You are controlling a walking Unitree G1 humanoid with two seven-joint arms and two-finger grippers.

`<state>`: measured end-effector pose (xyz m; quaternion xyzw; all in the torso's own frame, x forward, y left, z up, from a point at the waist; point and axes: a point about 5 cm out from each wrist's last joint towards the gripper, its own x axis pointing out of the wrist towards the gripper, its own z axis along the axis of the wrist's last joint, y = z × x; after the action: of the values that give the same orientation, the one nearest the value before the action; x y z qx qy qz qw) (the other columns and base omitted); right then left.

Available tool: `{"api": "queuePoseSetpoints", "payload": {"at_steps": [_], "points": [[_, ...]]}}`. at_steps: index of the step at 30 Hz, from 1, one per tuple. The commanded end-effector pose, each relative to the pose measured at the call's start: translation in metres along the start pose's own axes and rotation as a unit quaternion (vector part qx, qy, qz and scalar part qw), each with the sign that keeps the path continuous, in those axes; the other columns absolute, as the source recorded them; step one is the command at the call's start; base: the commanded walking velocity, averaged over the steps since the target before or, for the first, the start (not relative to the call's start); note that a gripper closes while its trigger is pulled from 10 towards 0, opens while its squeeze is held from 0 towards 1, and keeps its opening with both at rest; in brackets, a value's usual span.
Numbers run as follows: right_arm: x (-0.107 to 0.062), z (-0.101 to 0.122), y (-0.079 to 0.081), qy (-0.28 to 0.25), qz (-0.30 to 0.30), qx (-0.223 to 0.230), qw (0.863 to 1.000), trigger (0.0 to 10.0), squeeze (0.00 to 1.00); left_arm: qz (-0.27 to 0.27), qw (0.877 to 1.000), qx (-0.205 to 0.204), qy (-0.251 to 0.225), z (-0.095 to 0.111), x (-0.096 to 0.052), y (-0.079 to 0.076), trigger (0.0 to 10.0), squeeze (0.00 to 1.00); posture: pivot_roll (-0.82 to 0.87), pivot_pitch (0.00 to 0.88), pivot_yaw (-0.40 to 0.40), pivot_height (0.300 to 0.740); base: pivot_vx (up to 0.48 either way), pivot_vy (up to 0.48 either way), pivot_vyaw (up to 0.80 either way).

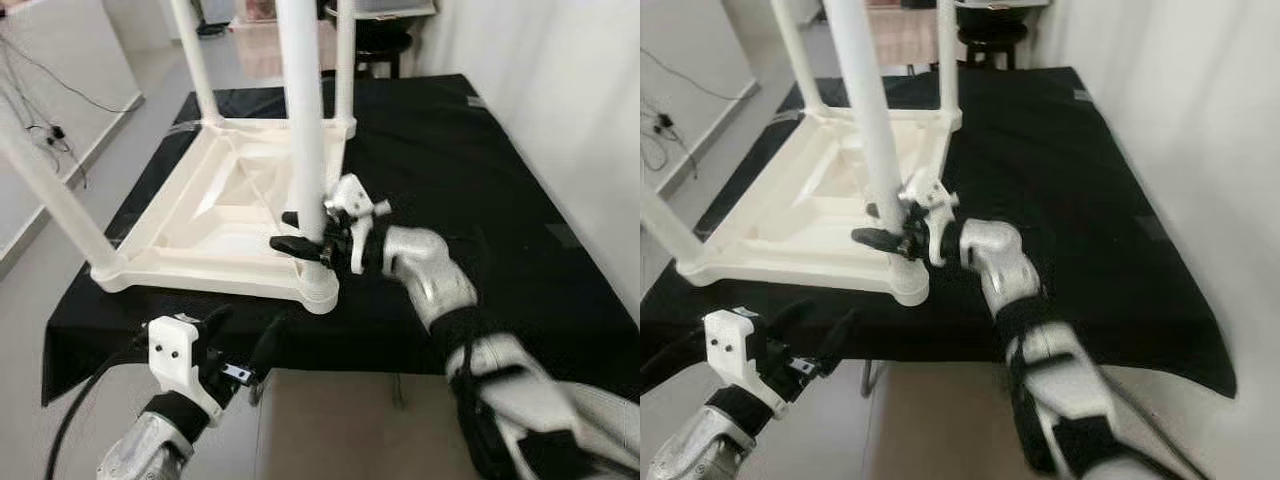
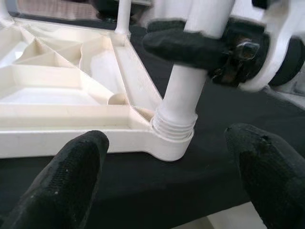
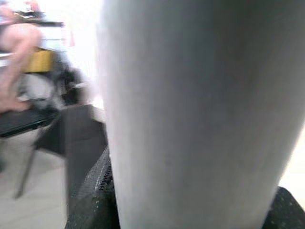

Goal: Building children table

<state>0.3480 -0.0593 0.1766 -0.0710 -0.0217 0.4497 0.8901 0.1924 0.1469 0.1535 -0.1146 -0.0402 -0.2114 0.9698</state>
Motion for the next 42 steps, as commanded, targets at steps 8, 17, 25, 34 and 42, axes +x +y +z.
{"api": "queuePoseSetpoints", "payload": {"at_steps": [8, 17, 25, 34, 42], "points": [[0.019, -0.029, 0.05, 0.066, -0.109, 0.061, 0.99, 0.0, 0.0, 0.006, 1.0, 0.002, -0.011, 0.004, 0.0, 0.002, 10.0, 0.0, 0.02, 0.109, 0.019, 0.74, 0.0, 0.0, 0.0], [0.036, -0.021, 0.03, 0.058, -0.075, 0.046, 0.994, 10.0, 1.0, 0.021, 1.0, 0.004, -0.018, 0.003, 0.001, 0.005, 10.0, 0.0, 0.03, 0.085, -0.003, 0.74, 0.0, 0.0, 0.0], [0.033, 0.005, 0.018, 0.029, 0.094, 0.016, 0.995, 10.0, 0.0, 0.021, 1.0, 0.001, -0.017, 0.0, 0.002, 0.005, 10.0, 0.0, 0.04, 0.063, -0.009, 0.74, 0.0, 0.0, 0.0], [0.039, 0.025, 0.004, -0.009, 0.168, 0.007, 0.986, 9.4, 0.0, 0.019, 1.0, 0.0, -0.022, 0.003, 0.001, -0.001, 10.0, 0.0, 0.05, 0.094, -0.025, 0.74, 0.0, 0.0, 0.0], [0.035, 0.027, 0.001, -0.004, 0.23, 0.019, 0.973, 0.0, 0.0, 0.016, 1.0, -0.005, -0.024, 0.005, -0.001, -0.006, 10.0, 0.0, 0.05, 0.115, -0.027, 0.74, 0.0, 0.0, 0.0]]}}
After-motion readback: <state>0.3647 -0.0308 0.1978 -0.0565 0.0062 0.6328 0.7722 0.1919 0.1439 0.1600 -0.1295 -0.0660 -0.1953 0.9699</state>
